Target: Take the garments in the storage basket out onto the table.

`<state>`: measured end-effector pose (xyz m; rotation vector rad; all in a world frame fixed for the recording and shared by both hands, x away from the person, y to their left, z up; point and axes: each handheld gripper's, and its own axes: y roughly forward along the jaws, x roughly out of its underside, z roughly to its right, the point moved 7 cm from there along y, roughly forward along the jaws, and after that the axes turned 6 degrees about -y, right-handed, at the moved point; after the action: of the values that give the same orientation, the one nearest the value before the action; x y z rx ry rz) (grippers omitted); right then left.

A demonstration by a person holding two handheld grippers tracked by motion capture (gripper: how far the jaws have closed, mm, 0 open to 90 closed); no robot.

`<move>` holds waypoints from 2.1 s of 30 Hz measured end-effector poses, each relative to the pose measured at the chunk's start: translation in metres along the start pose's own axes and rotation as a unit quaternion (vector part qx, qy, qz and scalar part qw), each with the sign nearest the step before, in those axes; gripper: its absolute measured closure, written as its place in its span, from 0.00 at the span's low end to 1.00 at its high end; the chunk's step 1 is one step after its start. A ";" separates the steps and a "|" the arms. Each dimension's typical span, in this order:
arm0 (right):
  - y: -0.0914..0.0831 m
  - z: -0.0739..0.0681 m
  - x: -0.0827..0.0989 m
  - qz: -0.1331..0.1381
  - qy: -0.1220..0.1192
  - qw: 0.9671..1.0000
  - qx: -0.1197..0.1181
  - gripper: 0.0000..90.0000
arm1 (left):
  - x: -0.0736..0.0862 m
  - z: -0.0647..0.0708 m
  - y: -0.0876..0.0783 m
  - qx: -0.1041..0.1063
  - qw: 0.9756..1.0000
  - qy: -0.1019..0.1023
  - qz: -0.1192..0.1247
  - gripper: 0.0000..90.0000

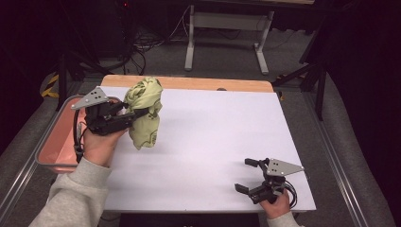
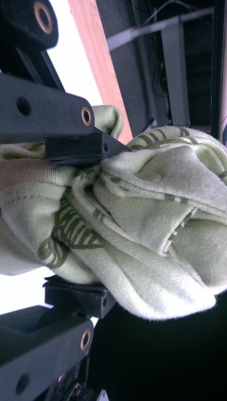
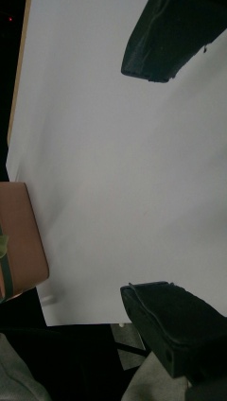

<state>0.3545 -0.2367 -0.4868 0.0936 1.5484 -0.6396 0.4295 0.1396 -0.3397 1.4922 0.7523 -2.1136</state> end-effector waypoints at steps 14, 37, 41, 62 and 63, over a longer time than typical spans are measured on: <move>0.000 0.000 0.000 -0.001 0.000 1.000 -0.003 0.00 | 0.015 0.020 0.027 0.038 0.999 0.002 0.011 0.53; -0.001 -0.001 -0.001 0.001 -0.004 1.000 -0.003 0.00 | 0.052 0.034 0.073 0.040 0.999 0.027 -0.003 0.52; -0.002 -0.001 -0.001 0.002 -0.004 1.000 -0.003 0.00 | 0.056 0.033 0.078 0.039 0.999 0.026 -0.007 0.52; -0.002 -0.001 -0.001 0.001 -0.005 1.000 -0.004 0.00 | 0.104 0.032 0.101 0.028 0.997 0.033 -0.067 0.50; -0.002 -0.001 -0.001 0.001 -0.005 1.000 -0.004 0.00 | 0.106 0.032 0.102 0.027 0.997 0.033 -0.069 0.50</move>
<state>0.3529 -0.2374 -0.4855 0.0848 1.5414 -0.6315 0.4382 0.0373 -0.4495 1.5860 0.8521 -2.2115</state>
